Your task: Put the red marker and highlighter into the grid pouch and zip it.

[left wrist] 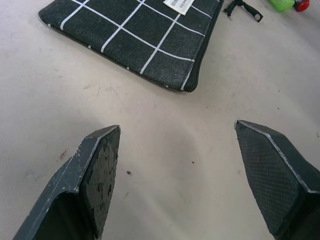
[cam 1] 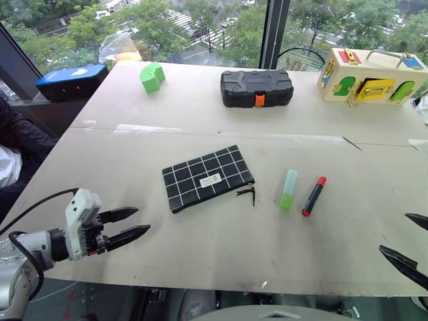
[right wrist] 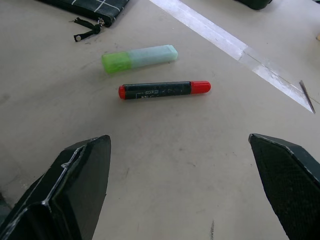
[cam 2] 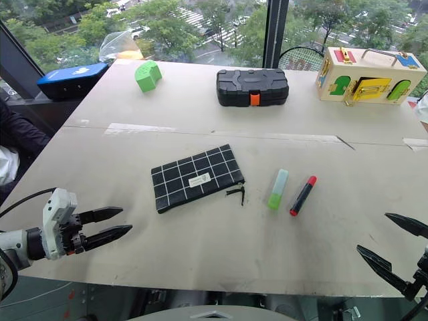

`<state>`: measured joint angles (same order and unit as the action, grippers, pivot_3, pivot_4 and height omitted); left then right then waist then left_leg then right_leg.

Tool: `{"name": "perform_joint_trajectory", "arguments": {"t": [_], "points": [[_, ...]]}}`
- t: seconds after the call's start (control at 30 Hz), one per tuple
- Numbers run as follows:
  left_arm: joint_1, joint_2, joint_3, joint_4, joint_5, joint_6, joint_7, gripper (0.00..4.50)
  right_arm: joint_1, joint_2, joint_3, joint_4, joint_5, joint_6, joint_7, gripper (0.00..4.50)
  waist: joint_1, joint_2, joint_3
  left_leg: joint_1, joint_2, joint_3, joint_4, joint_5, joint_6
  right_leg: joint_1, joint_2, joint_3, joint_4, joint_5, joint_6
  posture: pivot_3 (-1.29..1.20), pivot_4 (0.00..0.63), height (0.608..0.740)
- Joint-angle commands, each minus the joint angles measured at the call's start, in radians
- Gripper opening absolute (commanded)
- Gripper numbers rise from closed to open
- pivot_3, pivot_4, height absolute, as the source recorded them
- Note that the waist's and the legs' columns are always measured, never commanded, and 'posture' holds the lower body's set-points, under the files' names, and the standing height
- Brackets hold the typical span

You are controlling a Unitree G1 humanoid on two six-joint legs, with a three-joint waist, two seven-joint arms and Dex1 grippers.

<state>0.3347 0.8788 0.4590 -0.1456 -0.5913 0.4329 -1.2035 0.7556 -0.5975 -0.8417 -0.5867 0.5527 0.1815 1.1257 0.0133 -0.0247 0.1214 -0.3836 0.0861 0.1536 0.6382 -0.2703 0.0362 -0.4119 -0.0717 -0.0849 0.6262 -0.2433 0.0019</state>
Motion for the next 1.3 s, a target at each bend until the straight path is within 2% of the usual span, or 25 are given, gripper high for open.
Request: {"name": "perform_joint_trajectory", "arguments": {"t": [0.03,0.17,0.23,0.33,0.47,0.63,0.73,0.8,1.0,1.27,1.3], "points": [[-0.071,-0.019,0.002,-0.026,-0.035,0.038,0.059,3.7,-0.035,0.006,0.048,0.006,-0.012,-0.035,-0.023,4.48,0.0,0.0,0.0,0.0,0.0,0.0,0.0,0.0,0.0,0.0,0.0,0.0,0.0,0.0,0.0,0.0,0.15,0.74],[-0.206,-0.08,-0.025,-0.062,-0.085,0.13,0.175,3.7,-0.107,0.019,0.144,-0.024,0.002,-0.034,-0.067,4.48,0.002,0.001,0.001,-0.002,-0.001,-0.003,0.006,0.0,0.0,0.001,0.0,-0.002,0.001,0.0,0.002,0.0,0.15,0.74],[-0.218,-0.069,-0.049,-0.06,-0.017,0.05,0.161,3.7,-0.113,0.02,0.17,-0.088,0.056,-0.02,-0.07,4.48,0.001,0.001,0.001,-0.003,-0.001,-0.004,0.007,0.0,0.001,0.002,-0.001,-0.002,0.001,0.0,0.002,0.0,0.15,0.74],[-0.22,-0.047,-0.093,0.005,0.146,-0.216,0.106,3.7,-0.077,-0.009,0.221,-0.167,0.08,-0.006,-0.032,4.48,-0.003,0.0,0.0,-0.002,-0.001,-0.003,0.006,0.001,0.002,0.002,0.002,-0.001,0.001,0.002,-0.002,0.0,0.15,0.74],[-0.218,-0.028,-0.134,0.196,0.343,-0.758,0.022,3.7,-0.052,-0.033,0.271,-0.246,0.114,0.021,-0.043,4.48,0.001,0.0,0.0,-0.002,-0.001,-0.005,0.003,0.002,0.003,0.001,0.002,-0.003,0.001,0.002,-0.002,0.0,0.15,0.74],[-0.249,-0.066,-0.188,0.356,0.469,-1.152,0.081,3.7,-0.006,-0.03,0.293,-0.265,0.098,0.002,-0.034,4.48,0.005,-0.001,-0.001,-0.004,-0.002,-0.005,0.006,-0.001,0.002,0.002,-0.001,-0.004,0.0,0.002,-0.002,0.0,0.15,0.74],[-0.271,-0.079,-0.222,0.445,0.59,-1.304,0.179,3.7,0.011,-0.03,0.297,-0.269,0.099,-0.007,-0.034,4.48,0.004,-0.001,-0.001,-0.008,-0.002,-0.009,0.011,-0.001,0.003,0.001,-0.001,-0.007,0.0,0.002,-0.002,0.0,0.15,0.74],[-0.284,-0.089,-0.242,0.471,0.66,-1.353,0.247,3.7,0.015,-0.032,0.298,-0.275,0.108,-0.007,-0.039,4.48,0.003,-0.001,-0.001,-0.008,-0.002,-0.009,0.012,-0.001,0.004,0.001,-0.001,-0.008,0.0,0.002,-0.002,0.0,0.15,0.74],[-0.322,-0.135,-0.31,0.443,0.773,-1.307,0.4,3.7,0.034,-0.034,0.303,-0.32,0.132,-0.008,-0.036,4.48,0.007,0.005,-0.005,-0.009,-0.002,-0.011,0.012,0.001,0.008,0.002,0.0,-0.01,0.001,0.002,-0.001,0.0,0.15,0.74],[-0.403,-0.116,-0.398,0.465,0.912,-1.297,0.529,3.7,0.004,-0.059,0.326,-0.364,0.165,0.002,-0.05,4.48,0.011,0.003,-0.009,-0.009,-0.002,-0.012,0.014,0.001,0.008,0.003,0.0,-0.01,0.002,0.0,0.002,0.0,0.15,0.74],[-0.416,-0.114,-0.416,0.479,0.924,-1.302,0.537,3.45,0.0,-0.061,0.33,-0.368,0.17,0.004,-0.054,4.5,0.013,0.003,-0.009,-0.009,-0.002,-0.012,0.015,0.001,0.008,0.003,0.0,-0.01,0.002,0.0,0.002,0.0,0.15,0.74]]}}
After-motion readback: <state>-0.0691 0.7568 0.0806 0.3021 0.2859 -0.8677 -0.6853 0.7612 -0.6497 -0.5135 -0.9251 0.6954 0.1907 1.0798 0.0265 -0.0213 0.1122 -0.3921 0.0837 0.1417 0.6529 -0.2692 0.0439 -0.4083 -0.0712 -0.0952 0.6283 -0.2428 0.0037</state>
